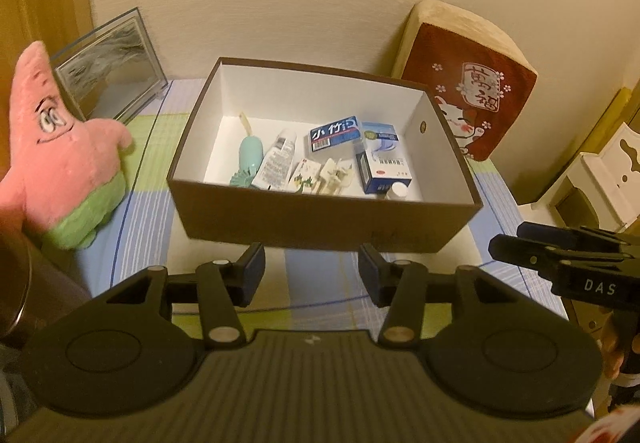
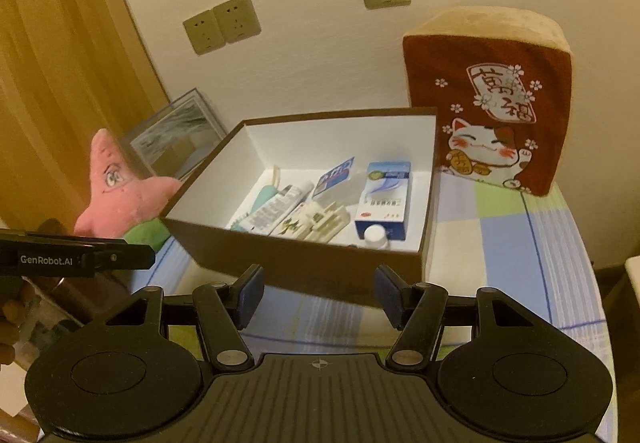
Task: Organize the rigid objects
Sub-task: 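Withdraw both grippers from the brown box back toward the cloth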
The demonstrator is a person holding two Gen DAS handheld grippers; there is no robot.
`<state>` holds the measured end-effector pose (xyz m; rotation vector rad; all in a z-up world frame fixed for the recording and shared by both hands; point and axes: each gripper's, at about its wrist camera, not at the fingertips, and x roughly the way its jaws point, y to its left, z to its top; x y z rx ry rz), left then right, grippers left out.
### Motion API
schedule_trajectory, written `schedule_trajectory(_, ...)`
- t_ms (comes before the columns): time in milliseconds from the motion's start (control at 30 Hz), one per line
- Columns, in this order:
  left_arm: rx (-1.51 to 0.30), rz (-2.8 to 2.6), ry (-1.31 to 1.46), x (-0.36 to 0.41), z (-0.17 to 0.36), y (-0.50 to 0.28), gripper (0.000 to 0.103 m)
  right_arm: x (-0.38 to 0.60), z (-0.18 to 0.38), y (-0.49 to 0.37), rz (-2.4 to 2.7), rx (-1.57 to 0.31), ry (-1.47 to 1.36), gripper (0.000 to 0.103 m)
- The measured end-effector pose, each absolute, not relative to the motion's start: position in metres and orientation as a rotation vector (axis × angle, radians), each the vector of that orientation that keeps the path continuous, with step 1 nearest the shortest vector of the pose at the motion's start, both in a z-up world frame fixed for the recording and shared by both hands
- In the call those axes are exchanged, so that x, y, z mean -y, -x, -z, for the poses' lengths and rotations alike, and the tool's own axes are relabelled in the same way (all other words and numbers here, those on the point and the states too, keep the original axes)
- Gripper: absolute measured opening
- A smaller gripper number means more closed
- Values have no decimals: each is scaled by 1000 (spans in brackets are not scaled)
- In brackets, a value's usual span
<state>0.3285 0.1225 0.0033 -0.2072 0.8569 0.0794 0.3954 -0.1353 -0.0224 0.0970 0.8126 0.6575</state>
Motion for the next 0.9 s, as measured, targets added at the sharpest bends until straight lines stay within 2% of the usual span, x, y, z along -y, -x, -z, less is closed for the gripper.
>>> schedule_trajectory(900,-935,-109,258,-117,26,-248,52,132,46,-322,-710,-919,-86,61)
